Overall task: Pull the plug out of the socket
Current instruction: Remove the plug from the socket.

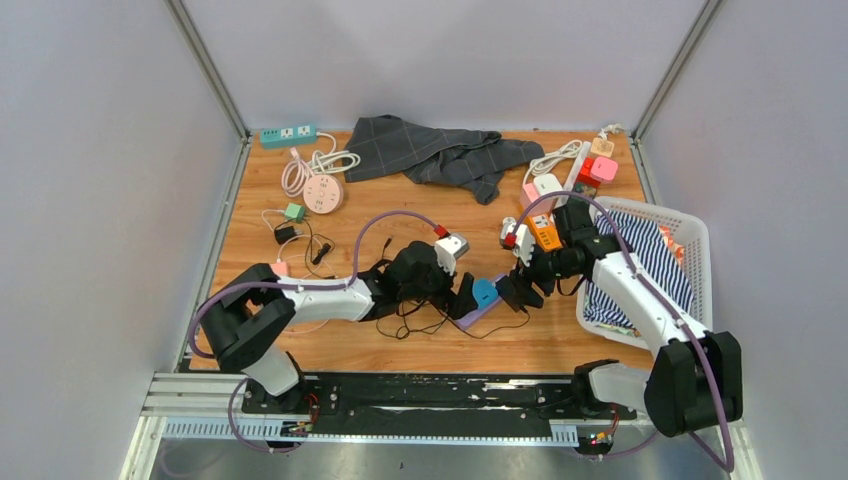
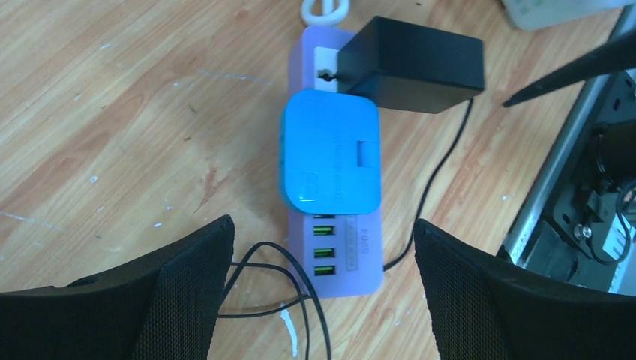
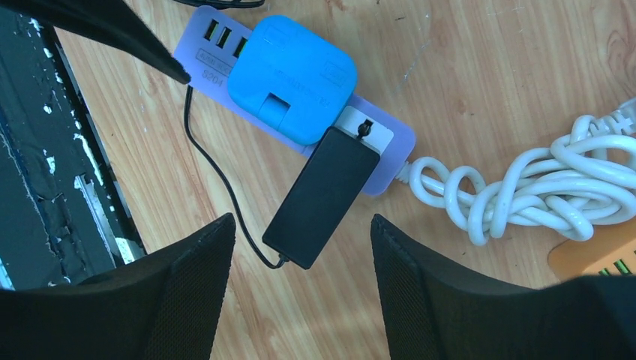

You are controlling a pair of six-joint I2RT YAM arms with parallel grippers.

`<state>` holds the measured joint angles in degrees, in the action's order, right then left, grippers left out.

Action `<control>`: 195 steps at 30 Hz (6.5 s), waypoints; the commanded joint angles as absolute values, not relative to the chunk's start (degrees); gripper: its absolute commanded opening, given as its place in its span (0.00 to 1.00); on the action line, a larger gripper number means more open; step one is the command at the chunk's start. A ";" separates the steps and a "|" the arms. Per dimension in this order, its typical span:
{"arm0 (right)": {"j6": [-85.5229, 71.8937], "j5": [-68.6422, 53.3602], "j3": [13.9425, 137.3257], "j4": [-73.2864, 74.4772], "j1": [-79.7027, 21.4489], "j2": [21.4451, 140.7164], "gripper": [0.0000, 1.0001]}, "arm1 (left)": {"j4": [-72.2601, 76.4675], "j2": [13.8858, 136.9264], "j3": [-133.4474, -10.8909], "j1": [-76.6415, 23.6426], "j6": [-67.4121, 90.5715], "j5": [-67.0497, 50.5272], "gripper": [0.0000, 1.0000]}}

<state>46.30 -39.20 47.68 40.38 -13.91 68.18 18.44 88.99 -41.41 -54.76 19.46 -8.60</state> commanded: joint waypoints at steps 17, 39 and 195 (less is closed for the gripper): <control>44.12 -36.30 48.62 40.36 -14.79 72.69 0.60 | 26.70 97.94 -45.05 -50.24 28.55 -17.63 0.79; 43.95 -35.56 48.16 39.82 -14.82 73.74 0.58 | 39.33 100.33 -41.33 -48.66 33.63 -26.39 0.61; 48.16 -32.84 51.52 45.79 -15.49 69.61 0.00 | 77.92 119.45 -28.15 -66.07 39.34 -4.87 0.18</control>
